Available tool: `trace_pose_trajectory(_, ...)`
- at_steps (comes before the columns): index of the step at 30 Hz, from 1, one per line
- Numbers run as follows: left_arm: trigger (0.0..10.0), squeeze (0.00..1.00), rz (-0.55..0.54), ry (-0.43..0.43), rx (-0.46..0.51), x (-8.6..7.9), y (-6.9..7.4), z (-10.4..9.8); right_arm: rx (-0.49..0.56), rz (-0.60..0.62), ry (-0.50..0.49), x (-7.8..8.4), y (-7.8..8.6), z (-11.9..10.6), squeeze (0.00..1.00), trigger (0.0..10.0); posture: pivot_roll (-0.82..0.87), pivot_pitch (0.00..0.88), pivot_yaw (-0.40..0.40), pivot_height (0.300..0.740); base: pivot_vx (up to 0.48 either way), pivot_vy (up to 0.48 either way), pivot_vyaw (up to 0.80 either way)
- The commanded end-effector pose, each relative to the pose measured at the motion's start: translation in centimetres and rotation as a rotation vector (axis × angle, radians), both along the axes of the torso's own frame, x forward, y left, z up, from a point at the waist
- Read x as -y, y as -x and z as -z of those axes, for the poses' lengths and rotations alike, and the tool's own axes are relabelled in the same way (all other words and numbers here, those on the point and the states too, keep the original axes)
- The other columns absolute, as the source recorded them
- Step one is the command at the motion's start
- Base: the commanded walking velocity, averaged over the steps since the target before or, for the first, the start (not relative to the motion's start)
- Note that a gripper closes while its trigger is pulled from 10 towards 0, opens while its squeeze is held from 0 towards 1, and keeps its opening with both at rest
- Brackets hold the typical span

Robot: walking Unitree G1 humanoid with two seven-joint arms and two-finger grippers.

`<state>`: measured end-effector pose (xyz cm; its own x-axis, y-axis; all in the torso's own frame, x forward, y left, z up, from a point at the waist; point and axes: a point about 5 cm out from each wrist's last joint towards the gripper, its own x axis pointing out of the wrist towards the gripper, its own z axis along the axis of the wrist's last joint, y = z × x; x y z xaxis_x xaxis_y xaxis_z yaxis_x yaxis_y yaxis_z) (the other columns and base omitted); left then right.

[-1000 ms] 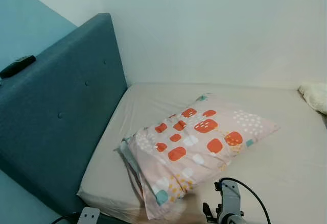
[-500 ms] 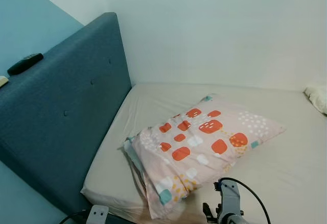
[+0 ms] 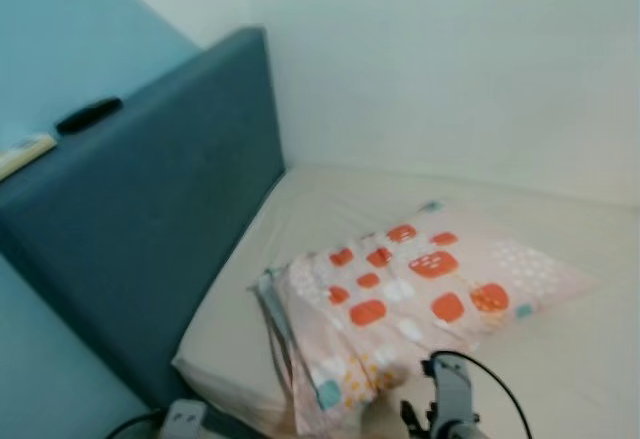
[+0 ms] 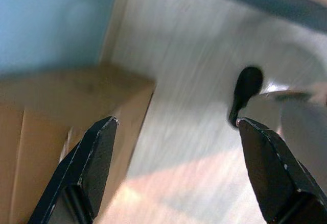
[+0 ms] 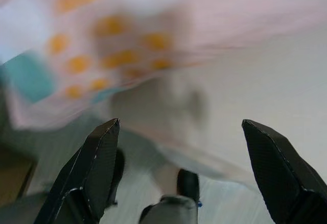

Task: Clean up the room

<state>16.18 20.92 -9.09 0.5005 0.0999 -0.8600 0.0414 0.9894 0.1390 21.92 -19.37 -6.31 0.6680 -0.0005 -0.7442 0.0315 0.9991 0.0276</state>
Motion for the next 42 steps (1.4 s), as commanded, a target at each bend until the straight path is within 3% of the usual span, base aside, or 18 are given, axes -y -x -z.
trace_pose_trajectory(1,10.0,0.0,-0.008,0.0,-0.017,-0.7,0.7,0.1,-0.005,0.008,-0.008,-0.3,0.2,0.2,0.0,10.0,-0.05,0.039,0.034,0.74,0.0,0.0,0.75)
trace_pose_trajectory(3,10.0,0.0,-0.012,-0.006,-0.025,-1.5,1.2,0.1,-0.013,0.024,0.009,-0.1,0.3,0.2,0.0,10.0,-0.05,0.038,0.034,0.74,0.0,0.0,0.68)
trace_pose_trajectory(11,10.0,0.0,-0.006,-0.006,-0.027,-1.7,1.3,0.2,-0.013,0.044,0.032,0.3,0.1,0.1,0.0,10.0,-0.05,0.037,0.036,0.74,0.0,0.0,0.08)
trace_pose_trajectory(21,10.0,0.0,0.043,0.028,-0.01,1.0,-0.1,0.1,-0.002,0.063,0.035,0.5,-0.1,-0.1,0.0,10.0,-0.06,0.042,0.038,0.74,0.0,-0.264,0.0)
trace_pose_trajectory(34,10.0,0.0,0.01,0.026,0.004,1.3,-0.7,-0.1,0.005,0.064,0.033,0.5,-0.2,-0.2,0.0,10.0,-0.06,0.044,0.035,0.74,0.0,-0.072,0.0)
trace_pose_trajectory(42,10.0,0.0,0.008,0.035,0.015,2.7,-1.6,-0.2,0.03,0.063,0.012,0.2,-1.3,-0.8,0.0,10.0,-0.06,0.048,0.031,0.74,0.0,0.0,0.0)
